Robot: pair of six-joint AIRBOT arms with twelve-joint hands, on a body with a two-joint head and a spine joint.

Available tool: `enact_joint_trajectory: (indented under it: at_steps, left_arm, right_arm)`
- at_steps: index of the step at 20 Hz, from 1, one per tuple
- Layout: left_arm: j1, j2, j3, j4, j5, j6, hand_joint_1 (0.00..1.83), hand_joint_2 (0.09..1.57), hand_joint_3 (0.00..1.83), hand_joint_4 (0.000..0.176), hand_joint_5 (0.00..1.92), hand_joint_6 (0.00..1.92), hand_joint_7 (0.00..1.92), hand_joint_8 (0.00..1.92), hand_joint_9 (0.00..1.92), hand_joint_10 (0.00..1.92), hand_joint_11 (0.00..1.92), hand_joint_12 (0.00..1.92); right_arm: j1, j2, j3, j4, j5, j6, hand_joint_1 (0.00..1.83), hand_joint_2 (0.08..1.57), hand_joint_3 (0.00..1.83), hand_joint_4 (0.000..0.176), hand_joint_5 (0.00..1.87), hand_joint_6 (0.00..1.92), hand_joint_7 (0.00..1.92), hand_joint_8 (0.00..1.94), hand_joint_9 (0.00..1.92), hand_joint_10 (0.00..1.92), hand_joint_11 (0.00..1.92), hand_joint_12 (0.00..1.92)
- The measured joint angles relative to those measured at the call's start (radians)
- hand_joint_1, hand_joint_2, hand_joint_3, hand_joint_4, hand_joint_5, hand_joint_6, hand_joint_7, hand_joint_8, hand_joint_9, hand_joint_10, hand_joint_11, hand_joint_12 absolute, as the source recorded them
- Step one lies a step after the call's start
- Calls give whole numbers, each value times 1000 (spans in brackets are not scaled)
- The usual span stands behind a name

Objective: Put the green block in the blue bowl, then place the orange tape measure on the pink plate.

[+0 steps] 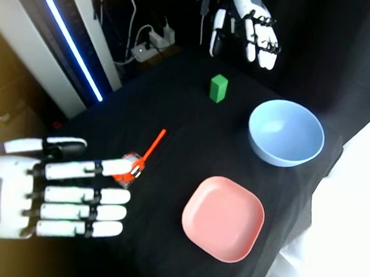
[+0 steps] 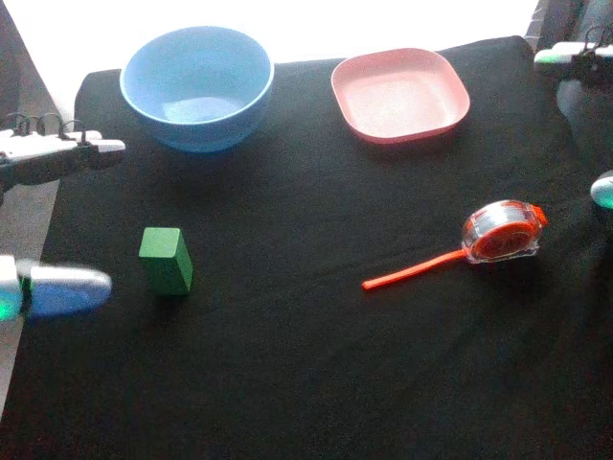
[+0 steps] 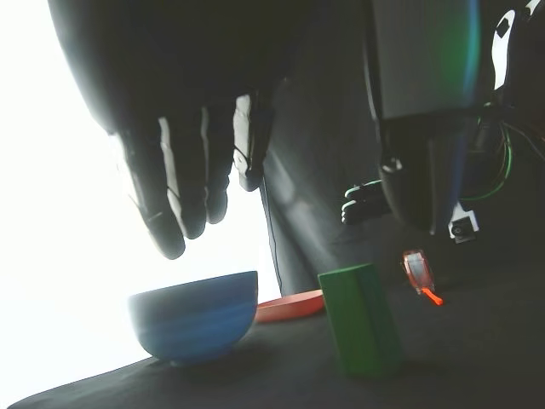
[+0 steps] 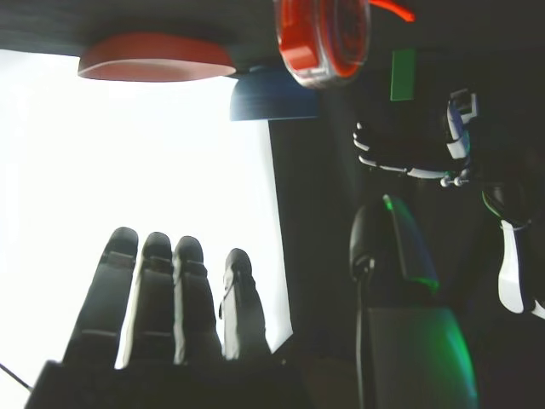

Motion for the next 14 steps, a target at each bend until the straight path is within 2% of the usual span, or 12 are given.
enact_joint_trajectory:
  at_steps: [3, 4, 5, 6, 7, 8, 9, 10, 11, 12, 13, 14]
  left_arm:
    - [-50, -27, 27, 23, 34, 1, 635, 995, 0, 14, 411, 2, 411, 3, 394, 8, 128, 692]
    - [-79, -39, 36, 48, 57, 1, 662, 995, 0, 17, 427, 5, 434, 7, 418, 12, 144, 701]
    - [-104, -53, 47, 72, 81, 0, 719, 980, 0, 15, 447, 2, 463, 3, 444, 6, 162, 684]
    - [-125, -65, 53, 89, 107, 0, 756, 958, 0, 1, 472, 0, 497, 0, 469, 2, 198, 639]
    - [-143, -77, 64, 111, 131, 0, 782, 953, 0, 10, 487, 4, 520, 6, 481, 4, 219, 638]
    - [-160, -84, 71, 126, 156, -3, 775, 943, 0, 12, 505, 1, 549, 2, 503, 3, 223, 661]
    - [-185, -97, 86, 159, 195, -13, 765, 930, 0, 28, 526, 0, 609, 2, 560, 5, 251, 713]
    - [-197, -101, 89, 170, 216, -17, 832, 922, 0, 26, 565, 0, 678, 1, 651, 10, 301, 807]
    - [-208, -103, 93, 185, 237, -21, 871, 911, 0, 16, 592, 0, 765, 7, 746, 26, 315, 990]
    - [-214, -109, 99, 194, 252, -23, 918, 902, 0, 4, 610, 0, 787, 4, 784, 24, 328, 1065]
    - [-215, -111, 100, 194, 261, -23, 895, 904, 1, 1, 625, 5, 799, 6, 809, 29, 346, 1085]
    - [-217, -117, 107, 198, 272, -23, 863, 905, 2, 9, 633, 7, 803, 6, 807, 25, 342, 1083]
  right_arm:
    - [0, -10, 6, -13, -2, 3, 810, 1044, 0, 107, 285, 2, 216, 4, 326, 5, 96, 896]
    - [0, -10, 7, -17, -6, 4, 834, 1040, 0, 96, 292, 0, 220, 1, 334, 2, 82, 948]
    - [0, -10, 7, -16, -6, 5, 837, 1044, 2, 103, 286, 0, 205, 0, 312, 0, 60, 953]
    - [0, -10, 7, -16, -6, 6, 845, 1044, 2, 100, 289, 1, 207, 1, 313, 2, 64, 960]
    - [0, -10, 7, -17, -7, 6, 839, 1040, 0, 99, 298, 5, 218, 6, 330, 9, 86, 968]
    - [0, -10, 9, -19, -7, 6, 838, 1040, 0, 103, 294, 2, 219, 5, 317, 2, 67, 957]
    - [0, -11, 11, -20, -9, 6, 853, 1039, 0, 91, 301, 4, 216, 3, 310, 0, 49, 948]
    - [0, -11, 11, -20, -9, 6, 854, 1038, 0, 83, 303, 4, 217, 3, 294, 0, 28, 937]
    - [0, -11, 11, -22, -9, 6, 870, 1039, 0, 70, 306, 5, 219, 3, 286, 0, 16, 932]
    - [0, -11, 11, -23, -11, 6, 873, 1041, 0, 65, 306, 4, 217, 1, 278, 0, 4, 925]
    - [0, -12, 11, -23, -12, 6, 873, 1043, 1, 60, 306, 3, 214, 0, 276, 0, 1, 922]
    - [0, -12, 11, -24, -13, 7, 874, 1047, 3, 52, 304, 2, 217, 1, 280, 2, 6, 924]
